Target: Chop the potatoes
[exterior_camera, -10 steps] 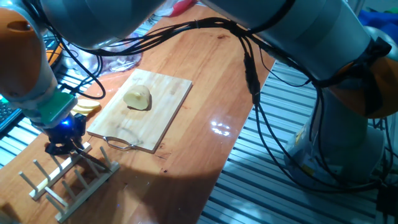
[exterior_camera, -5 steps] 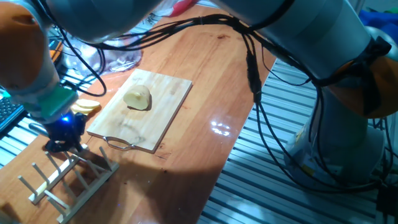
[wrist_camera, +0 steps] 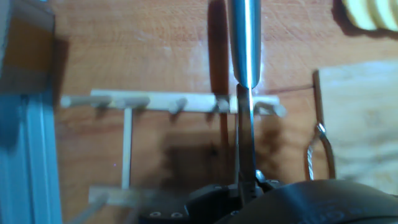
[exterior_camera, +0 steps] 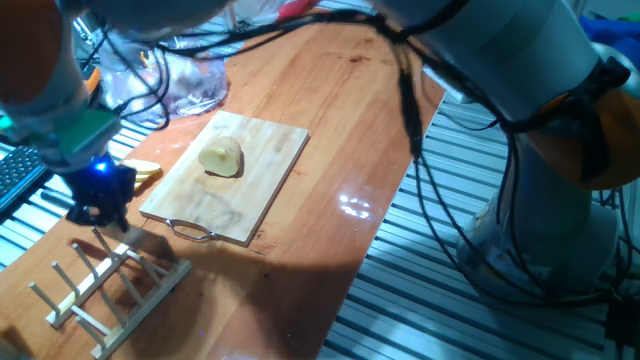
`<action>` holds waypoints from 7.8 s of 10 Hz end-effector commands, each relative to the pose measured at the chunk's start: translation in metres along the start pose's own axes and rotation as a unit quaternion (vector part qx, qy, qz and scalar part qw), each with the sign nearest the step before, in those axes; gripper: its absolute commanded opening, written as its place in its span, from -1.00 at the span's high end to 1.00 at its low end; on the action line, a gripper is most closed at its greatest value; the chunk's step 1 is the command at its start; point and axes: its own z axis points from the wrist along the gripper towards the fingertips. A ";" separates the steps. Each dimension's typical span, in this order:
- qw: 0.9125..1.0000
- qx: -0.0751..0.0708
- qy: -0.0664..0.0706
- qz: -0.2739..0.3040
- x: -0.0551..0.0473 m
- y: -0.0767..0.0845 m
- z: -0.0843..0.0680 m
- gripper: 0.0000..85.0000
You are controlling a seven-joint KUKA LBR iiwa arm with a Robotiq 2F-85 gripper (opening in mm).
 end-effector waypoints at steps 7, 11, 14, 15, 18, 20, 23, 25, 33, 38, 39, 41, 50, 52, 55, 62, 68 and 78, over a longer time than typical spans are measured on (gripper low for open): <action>1.000 -0.026 -0.014 -0.009 0.014 -0.062 -0.091 1.00; 0.999 -0.004 -0.033 -0.014 0.005 -0.091 -0.075 1.00; 0.999 0.015 -0.020 -0.023 0.002 -0.097 -0.069 1.00; 0.999 0.009 -0.009 -0.031 0.002 -0.097 -0.069 1.00; 0.999 0.002 0.014 -0.044 0.002 -0.097 -0.069 1.00; 1.000 0.013 0.017 -0.013 0.002 -0.097 -0.069 1.00; 1.000 0.006 0.016 -0.009 0.002 -0.097 -0.069 1.00; 0.999 0.022 -0.006 -0.029 0.002 -0.097 -0.069 1.00; 0.997 0.022 0.010 -0.073 -0.039 -0.228 -0.109 1.00; 0.995 0.044 0.010 -0.083 -0.039 -0.256 -0.109 1.00; 0.996 0.045 0.013 -0.079 -0.038 -0.259 -0.107 1.00; 0.995 0.044 0.014 -0.087 -0.040 -0.261 -0.099 1.00; 0.992 0.006 -0.011 -0.127 -0.040 -0.252 -0.052 1.00; 0.991 0.008 -0.023 -0.131 -0.037 -0.252 -0.046 1.00; 0.991 0.007 -0.020 -0.134 -0.030 -0.254 -0.036 1.00; 0.991 0.012 -0.029 -0.134 -0.008 -0.250 -0.022 1.00; 0.991 0.013 -0.030 -0.131 -0.008 -0.257 -0.023 1.00; 0.991 0.012 -0.046 -0.127 -0.010 -0.254 -0.009 1.00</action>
